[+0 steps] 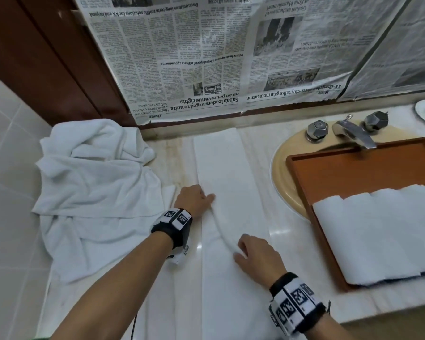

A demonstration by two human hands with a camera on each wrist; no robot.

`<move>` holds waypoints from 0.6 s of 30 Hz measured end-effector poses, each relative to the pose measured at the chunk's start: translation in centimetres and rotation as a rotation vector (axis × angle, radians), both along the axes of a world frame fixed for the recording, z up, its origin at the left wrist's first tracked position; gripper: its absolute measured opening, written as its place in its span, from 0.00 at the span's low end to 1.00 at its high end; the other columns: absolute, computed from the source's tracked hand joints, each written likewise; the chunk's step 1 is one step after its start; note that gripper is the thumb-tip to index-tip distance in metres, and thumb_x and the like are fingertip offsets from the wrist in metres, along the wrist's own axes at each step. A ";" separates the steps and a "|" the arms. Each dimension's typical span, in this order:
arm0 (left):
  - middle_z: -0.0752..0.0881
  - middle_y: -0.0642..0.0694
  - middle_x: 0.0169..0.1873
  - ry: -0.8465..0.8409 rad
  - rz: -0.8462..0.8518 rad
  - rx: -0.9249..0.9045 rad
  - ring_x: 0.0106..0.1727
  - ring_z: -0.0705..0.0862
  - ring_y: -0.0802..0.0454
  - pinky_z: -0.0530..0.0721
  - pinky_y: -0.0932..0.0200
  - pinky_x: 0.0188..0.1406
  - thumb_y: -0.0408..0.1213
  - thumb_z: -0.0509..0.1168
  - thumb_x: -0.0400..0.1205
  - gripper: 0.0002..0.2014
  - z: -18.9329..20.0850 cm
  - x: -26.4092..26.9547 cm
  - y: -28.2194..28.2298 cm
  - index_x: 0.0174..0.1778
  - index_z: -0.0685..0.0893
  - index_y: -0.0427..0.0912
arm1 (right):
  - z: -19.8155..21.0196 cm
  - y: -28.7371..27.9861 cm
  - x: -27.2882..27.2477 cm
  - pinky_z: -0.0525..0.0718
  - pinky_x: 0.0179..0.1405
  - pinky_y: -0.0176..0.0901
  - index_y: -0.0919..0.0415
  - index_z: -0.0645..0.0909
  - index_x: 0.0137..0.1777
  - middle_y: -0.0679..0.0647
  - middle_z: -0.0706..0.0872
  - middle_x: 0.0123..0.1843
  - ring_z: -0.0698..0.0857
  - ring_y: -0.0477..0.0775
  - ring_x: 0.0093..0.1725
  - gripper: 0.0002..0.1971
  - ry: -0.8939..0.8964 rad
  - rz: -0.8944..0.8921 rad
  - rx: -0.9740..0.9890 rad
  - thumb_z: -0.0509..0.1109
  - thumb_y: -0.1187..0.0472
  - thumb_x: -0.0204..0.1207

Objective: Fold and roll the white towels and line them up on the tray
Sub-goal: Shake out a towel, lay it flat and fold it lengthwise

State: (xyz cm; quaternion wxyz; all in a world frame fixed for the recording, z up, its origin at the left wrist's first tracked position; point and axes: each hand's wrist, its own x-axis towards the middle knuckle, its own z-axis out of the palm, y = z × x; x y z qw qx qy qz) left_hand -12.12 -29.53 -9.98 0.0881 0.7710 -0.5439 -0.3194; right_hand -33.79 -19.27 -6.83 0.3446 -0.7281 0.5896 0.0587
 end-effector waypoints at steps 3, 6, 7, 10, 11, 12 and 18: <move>0.85 0.44 0.39 0.031 0.011 0.017 0.40 0.84 0.44 0.76 0.57 0.36 0.48 0.68 0.77 0.13 0.1 -0.3 0.1 0.32 0.79 0.45 | 0.1 1.3 0.8 0.69 0.30 0.40 0.51 0.69 0.48 0.45 0.77 0.42 0.76 0.50 0.40 0.07 0.008 -0.068 -0.019 0.63 0.50 0.81; 0.85 0.44 0.37 0.087 0.027 0.000 0.38 0.81 0.46 0.73 0.60 0.35 0.39 0.67 0.78 0.10 0.3 -0.1 0.2 0.32 0.80 0.42 | 0.7 2.5 1.8 0.63 0.26 0.39 0.53 0.68 0.44 0.45 0.74 0.37 0.73 0.49 0.34 0.10 -0.034 -0.147 0.007 0.66 0.51 0.78; 0.83 0.43 0.35 0.097 0.022 -0.012 0.37 0.80 0.46 0.72 0.60 0.34 0.37 0.66 0.79 0.09 0.3 0.1 0.4 0.33 0.80 0.41 | 1.2 2.8 2.2 0.63 0.26 0.39 0.53 0.68 0.44 0.46 0.73 0.36 0.73 0.49 0.34 0.10 -0.031 -0.159 -0.001 0.66 0.51 0.77; 0.79 0.42 0.29 0.118 0.014 -0.055 0.34 0.76 0.46 0.71 0.58 0.31 0.35 0.66 0.79 0.13 0.3 0.6 1.1 0.29 0.77 0.41 | 3.0 4.3 3.3 0.66 0.27 0.43 0.54 0.67 0.46 0.48 0.75 0.37 0.75 0.53 0.36 0.09 0.035 -0.104 -0.134 0.64 0.53 0.79; 0.78 0.42 0.29 0.128 0.021 -0.066 0.34 0.76 0.46 0.71 0.57 0.32 0.35 0.66 0.80 0.14 0.3 0.9 1.3 0.27 0.76 0.41 | 3.5 5.0 3.8 0.66 0.27 0.44 0.54 0.67 0.49 0.49 0.76 0.39 0.75 0.54 0.36 0.07 0.050 -0.067 -0.184 0.62 0.53 0.80; 0.79 0.41 0.29 0.142 0.029 -0.071 0.34 0.77 0.45 0.72 0.57 0.34 0.35 0.66 0.80 0.15 0.1 1.1 1.5 0.27 0.76 0.40 | 3.9 5.8 4.5 0.66 0.27 0.46 0.54 0.67 0.53 0.49 0.77 0.41 0.76 0.56 0.37 0.06 0.063 -0.023 -0.220 0.60 0.55 0.82; 0.80 0.44 0.30 0.165 0.029 -0.087 0.39 0.79 0.44 0.73 0.59 0.40 0.35 0.64 0.84 0.15 0.0 1.5 2.4 0.30 0.76 0.40 | 1.4 10.6 7.8 0.63 0.28 0.47 0.56 0.64 0.71 0.53 0.79 0.56 0.72 0.57 0.38 0.21 0.098 0.094 -0.190 0.56 0.69 0.80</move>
